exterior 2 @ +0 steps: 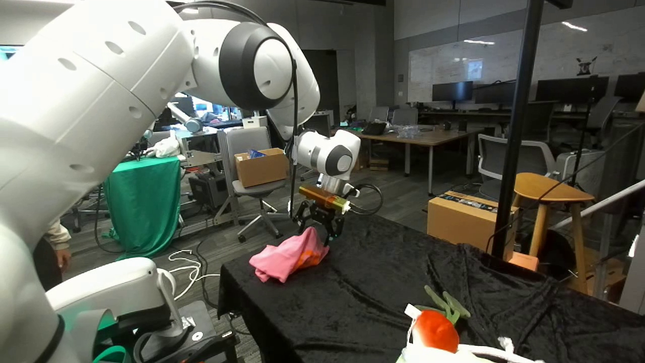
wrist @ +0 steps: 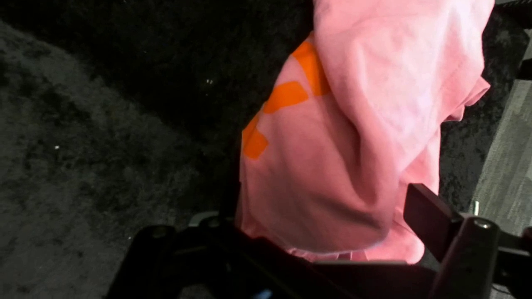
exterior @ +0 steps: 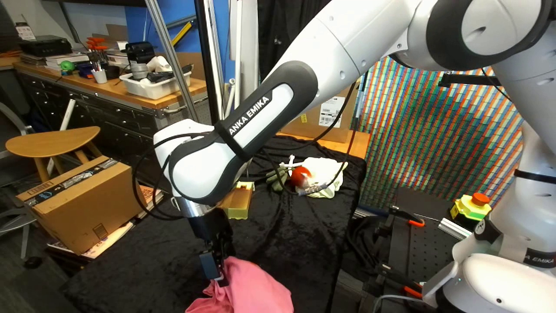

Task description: Gather all the objects on the table and put them in one place

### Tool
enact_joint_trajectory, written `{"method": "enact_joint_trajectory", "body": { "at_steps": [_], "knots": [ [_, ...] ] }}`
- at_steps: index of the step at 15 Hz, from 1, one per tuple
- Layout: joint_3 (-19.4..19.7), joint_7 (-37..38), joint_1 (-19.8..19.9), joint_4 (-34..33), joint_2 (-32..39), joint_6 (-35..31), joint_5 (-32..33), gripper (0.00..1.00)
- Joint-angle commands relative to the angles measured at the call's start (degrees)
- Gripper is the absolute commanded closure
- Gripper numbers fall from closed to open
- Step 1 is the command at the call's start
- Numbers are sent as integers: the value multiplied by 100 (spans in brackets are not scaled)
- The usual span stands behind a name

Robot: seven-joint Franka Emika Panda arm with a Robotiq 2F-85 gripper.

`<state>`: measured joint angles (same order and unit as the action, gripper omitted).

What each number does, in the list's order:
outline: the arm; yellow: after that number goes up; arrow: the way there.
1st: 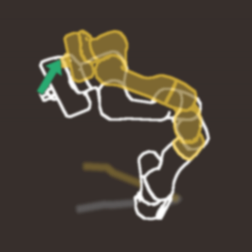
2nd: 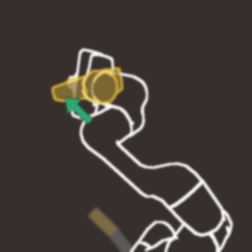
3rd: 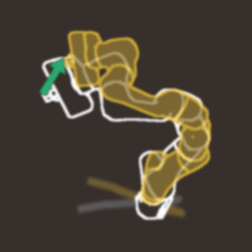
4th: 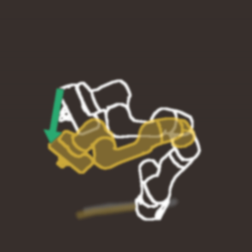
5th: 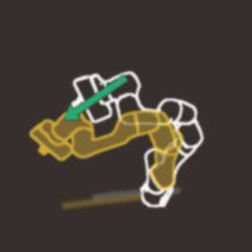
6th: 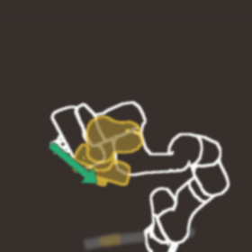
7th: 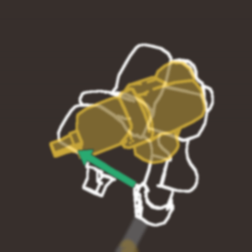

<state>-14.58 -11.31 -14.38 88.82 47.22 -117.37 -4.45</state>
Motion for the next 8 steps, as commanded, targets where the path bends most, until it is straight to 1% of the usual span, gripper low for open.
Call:
{"method": "enact_joint_trajectory", "body": {
  "at_steps": [1, 3, 6, 7, 8],
  "knots": [
    [83, 99, -120, -250, 109, 202, 170, 0],
    [96, 120, -135, -239, 117, 244, 248, 0],
    [64, 59, -116, -240, 113, 501, 286, 0],
    [81, 126, -128, -245, 106, 541, 276, 8],
    [46, 48, -95, -263, 121, 600, 241, 27]
  ]
}}
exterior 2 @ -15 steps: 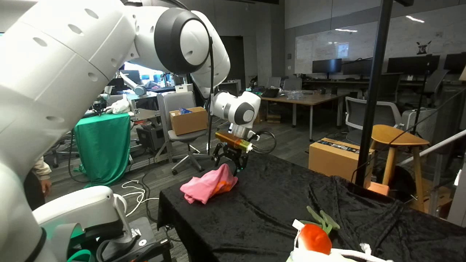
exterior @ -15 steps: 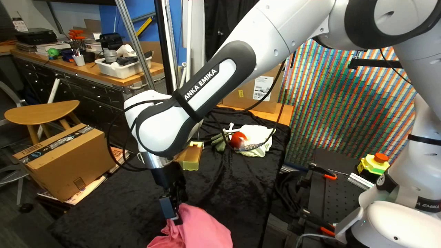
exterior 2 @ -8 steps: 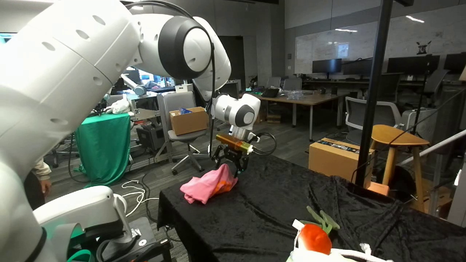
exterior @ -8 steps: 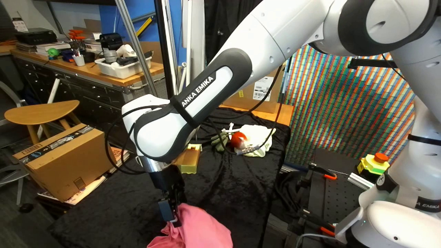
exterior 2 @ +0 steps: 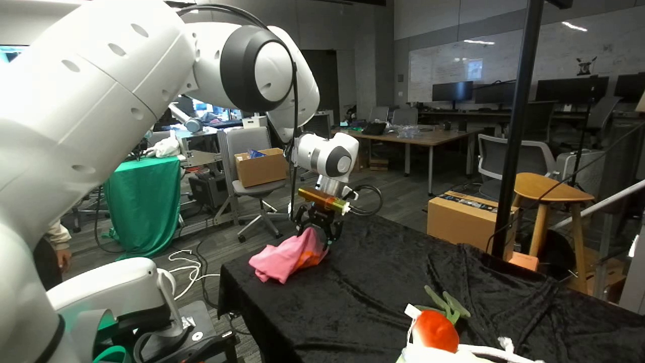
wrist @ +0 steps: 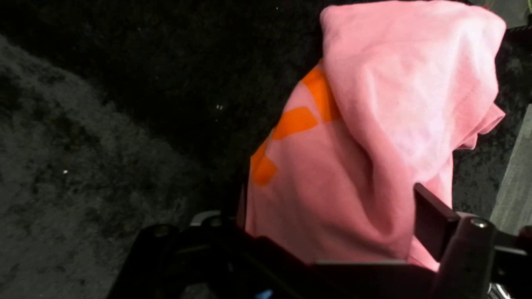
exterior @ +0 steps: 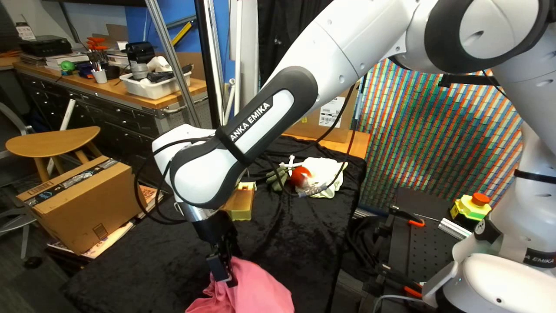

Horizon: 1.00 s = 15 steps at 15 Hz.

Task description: Gather all the objects on the table and put them in one place

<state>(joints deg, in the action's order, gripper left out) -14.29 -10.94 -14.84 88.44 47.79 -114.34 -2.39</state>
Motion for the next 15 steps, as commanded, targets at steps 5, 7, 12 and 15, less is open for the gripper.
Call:
{"method": "enact_joint_trajectory", "body": {
  "at_steps": [5, 7, 12, 15],
  "knots": [
    [35, 45, -47, -271, 94, 312, 21, 67],
    [16, 17, -21, -266, 80, 319, -10, 80],
    [-40, -121, 123, -115, -97, 75, -117, 98],
    [-4, 4, 226, 112, -345, -361, -185, 93]
  ]
}}
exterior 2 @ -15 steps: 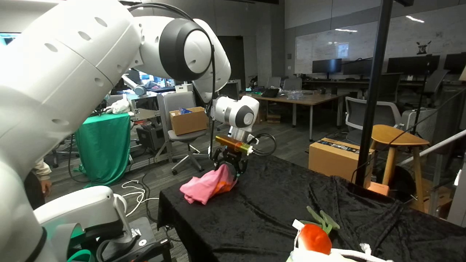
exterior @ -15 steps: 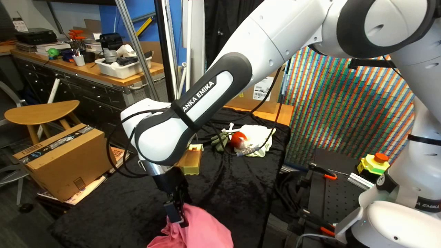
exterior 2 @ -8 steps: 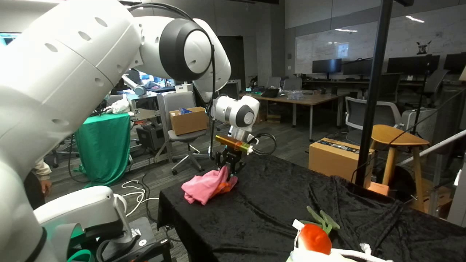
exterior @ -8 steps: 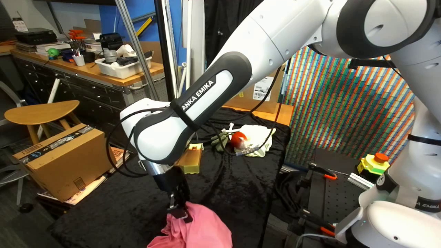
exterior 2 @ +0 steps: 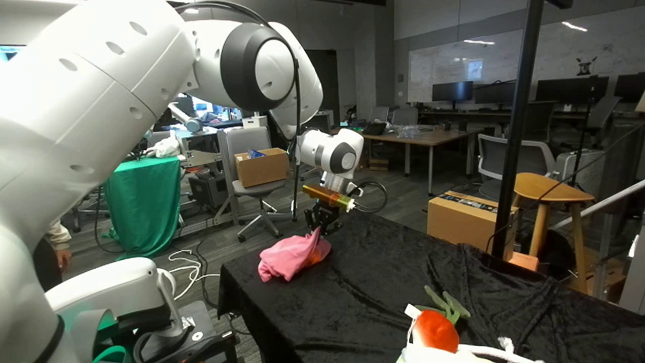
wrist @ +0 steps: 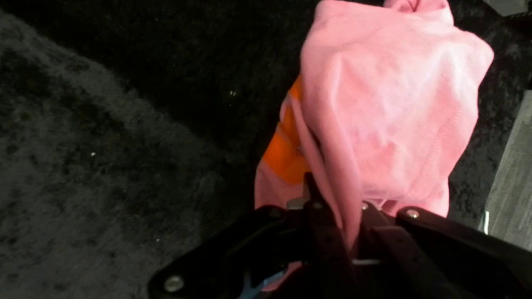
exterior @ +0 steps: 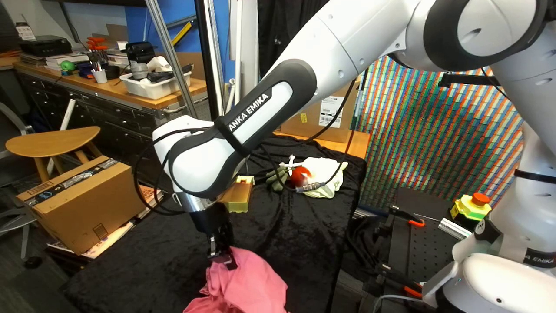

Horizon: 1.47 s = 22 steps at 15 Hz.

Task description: Gather all the objects on the table and put them in one place

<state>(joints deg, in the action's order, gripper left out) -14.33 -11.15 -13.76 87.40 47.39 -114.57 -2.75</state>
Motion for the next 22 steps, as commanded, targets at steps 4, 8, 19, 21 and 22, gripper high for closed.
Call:
{"method": "enact_joint_trajectory", "body": {
  "at_steps": [4, 8, 19, 21, 22],
  "knots": [
    [-32, 127, 415, 738, -824, -1298, -522, 93],
    [-4, 316, 680, 1448, -1456, -2302, -958, 93],
    [656, 2170, 745, 3818, -3681, -4190, -1118, 93],
    [855, 2700, 711, 4250, -4119, -4345, -978, 93],
    [958, 2992, 708, 4444, -4327, -4350, -884, 93]
  ]
}}
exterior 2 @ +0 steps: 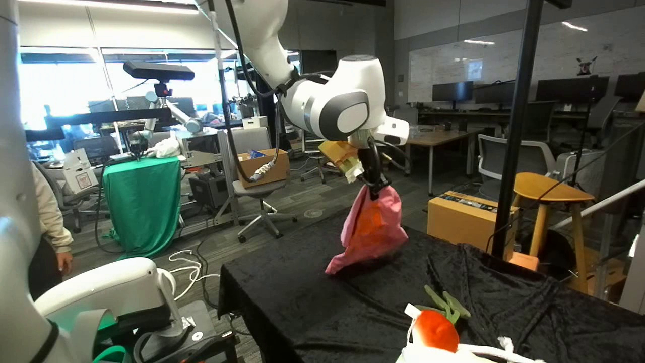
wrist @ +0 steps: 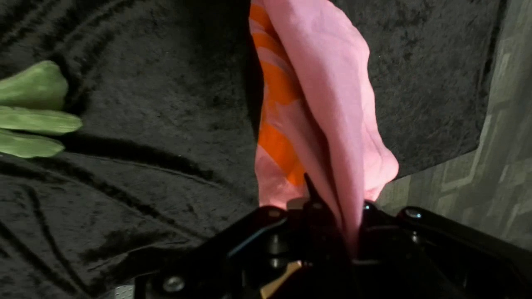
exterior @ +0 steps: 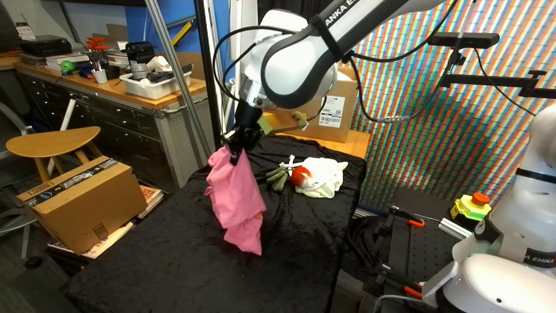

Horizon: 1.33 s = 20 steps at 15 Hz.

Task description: Gather all the objects on the table and put them in one place

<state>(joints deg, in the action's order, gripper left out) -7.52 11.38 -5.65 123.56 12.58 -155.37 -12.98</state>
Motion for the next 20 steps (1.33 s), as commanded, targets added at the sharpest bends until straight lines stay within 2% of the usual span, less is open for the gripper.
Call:
{"method": "enact_joint_trajectory", "body": {
  "at_steps": [1, 6, 13, 17, 20],
  "knots": [
    [375, 1071, -105, 998, -1029, -300, 272, 93],
    [640, 2990, 178, 1553, -1777, -120, 1356, 93],
    [539, 5665, 923, 1571, -2019, 526, 2786, 93],
    [625, 6787, 1141, 1476, -1940, 1043, 3033, 93],
    [712, 7463, 1266, 1377, -1825, 1378, 2982, 93]
  ]
}}
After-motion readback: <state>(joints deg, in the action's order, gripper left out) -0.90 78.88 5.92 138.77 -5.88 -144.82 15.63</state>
